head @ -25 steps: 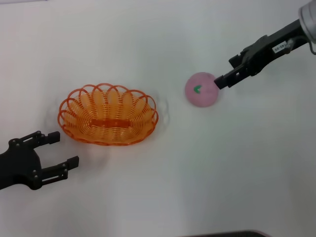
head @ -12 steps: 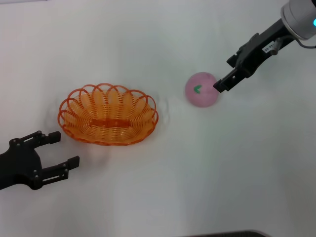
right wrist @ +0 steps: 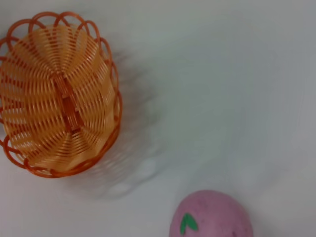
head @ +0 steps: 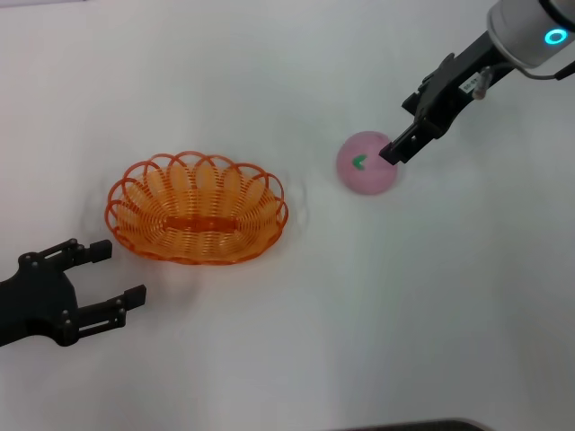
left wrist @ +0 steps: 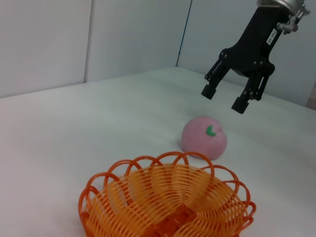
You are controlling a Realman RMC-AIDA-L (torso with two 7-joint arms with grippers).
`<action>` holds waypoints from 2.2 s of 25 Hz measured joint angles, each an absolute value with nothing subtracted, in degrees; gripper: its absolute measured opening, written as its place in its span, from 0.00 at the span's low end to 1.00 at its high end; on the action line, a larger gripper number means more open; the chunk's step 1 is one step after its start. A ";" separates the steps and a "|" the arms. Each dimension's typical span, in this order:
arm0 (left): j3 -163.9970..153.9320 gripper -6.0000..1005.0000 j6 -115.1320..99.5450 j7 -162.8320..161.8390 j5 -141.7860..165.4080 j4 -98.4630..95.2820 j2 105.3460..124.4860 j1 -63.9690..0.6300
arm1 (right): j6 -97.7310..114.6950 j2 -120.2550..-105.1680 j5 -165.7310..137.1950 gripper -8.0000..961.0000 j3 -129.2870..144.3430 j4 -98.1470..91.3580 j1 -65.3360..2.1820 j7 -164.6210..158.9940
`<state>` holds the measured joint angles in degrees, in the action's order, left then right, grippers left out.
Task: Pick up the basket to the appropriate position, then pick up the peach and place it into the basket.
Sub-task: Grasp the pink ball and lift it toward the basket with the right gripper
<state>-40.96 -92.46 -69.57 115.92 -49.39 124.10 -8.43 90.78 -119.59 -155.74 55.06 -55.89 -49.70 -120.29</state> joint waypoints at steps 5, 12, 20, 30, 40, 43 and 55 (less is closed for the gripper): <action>-41.04 0.81 -92.46 -69.54 115.93 -49.39 124.10 -8.43 | 88.07 -119.79 -155.20 0.97 57.53 -53.48 -50.44 -120.82; -41.03 0.81 -92.46 -68.96 116.05 -49.39 124.10 -8.43 | 84.45 -119.80 -155.12 0.97 59.96 -49.15 -52.03 -121.03; -40.79 0.81 -92.46 -68.28 116.13 -49.07 124.10 -8.44 | 81.98 -119.89 -155.14 0.97 62.52 -47.14 -53.21 -122.07; -40.78 0.81 -92.17 -68.09 116.31 -49.04 124.02 -8.39 | 78.83 -119.97 -155.12 0.97 64.72 -43.27 -54.36 -122.40; -40.78 0.81 -92.45 -67.57 116.36 -49.04 124.01 -8.22 | 78.09 -120.04 -155.08 0.97 65.13 -42.46 -54.50 -122.22; -40.78 0.81 -92.46 -67.53 116.36 -49.04 124.01 -8.18 | 77.94 -120.06 -154.70 0.97 65.22 -42.42 -54.47 -122.01; -40.78 0.81 -92.50 -67.75 116.33 -49.04 124.00 -7.93 | 76.74 -120.16 -154.61 0.89 68.25 -42.56 -54.49 -123.79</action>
<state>-40.78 -92.50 -67.75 116.33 -49.04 124.00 -7.93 76.74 -120.16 -154.61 68.25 -42.56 -54.49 -123.79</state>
